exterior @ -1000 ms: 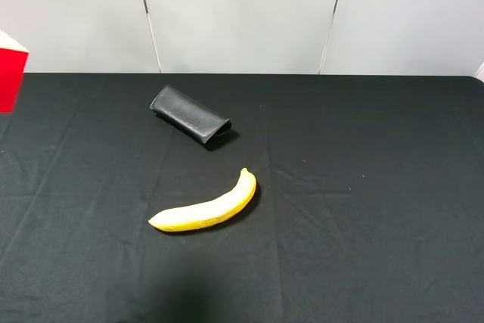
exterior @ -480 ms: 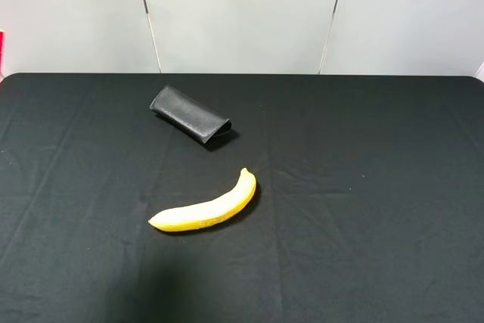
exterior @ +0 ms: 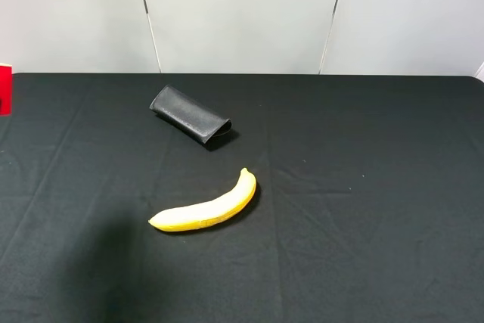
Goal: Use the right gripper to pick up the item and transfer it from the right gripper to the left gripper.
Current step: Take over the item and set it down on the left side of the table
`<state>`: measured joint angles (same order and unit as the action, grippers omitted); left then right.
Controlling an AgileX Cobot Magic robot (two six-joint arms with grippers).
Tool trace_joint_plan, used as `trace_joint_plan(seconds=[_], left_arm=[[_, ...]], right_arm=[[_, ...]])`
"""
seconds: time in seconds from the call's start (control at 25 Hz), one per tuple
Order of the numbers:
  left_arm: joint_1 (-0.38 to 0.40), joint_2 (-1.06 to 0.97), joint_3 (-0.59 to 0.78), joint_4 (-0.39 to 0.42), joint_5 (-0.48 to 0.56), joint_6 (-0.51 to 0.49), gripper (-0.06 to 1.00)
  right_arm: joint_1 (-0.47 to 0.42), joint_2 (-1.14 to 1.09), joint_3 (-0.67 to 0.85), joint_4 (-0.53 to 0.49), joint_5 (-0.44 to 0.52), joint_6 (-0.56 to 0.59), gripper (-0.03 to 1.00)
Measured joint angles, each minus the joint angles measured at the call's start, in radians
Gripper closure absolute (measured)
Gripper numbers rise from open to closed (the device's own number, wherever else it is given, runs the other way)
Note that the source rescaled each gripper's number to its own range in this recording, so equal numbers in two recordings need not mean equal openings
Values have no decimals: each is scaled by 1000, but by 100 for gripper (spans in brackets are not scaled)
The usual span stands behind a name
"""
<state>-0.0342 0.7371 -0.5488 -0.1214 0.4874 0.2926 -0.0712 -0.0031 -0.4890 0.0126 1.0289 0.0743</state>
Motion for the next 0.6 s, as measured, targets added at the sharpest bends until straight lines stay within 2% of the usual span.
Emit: trace_joint_plan(seconds=[0.12,0.6], left_arm=[[1,80,-8,0,-48,-6,94],[1,500,-147,0,-106,-40,94]], right_arm=[[0,0,0,0,-1,0,-3],[0,0,0,0,-1,0,-3]])
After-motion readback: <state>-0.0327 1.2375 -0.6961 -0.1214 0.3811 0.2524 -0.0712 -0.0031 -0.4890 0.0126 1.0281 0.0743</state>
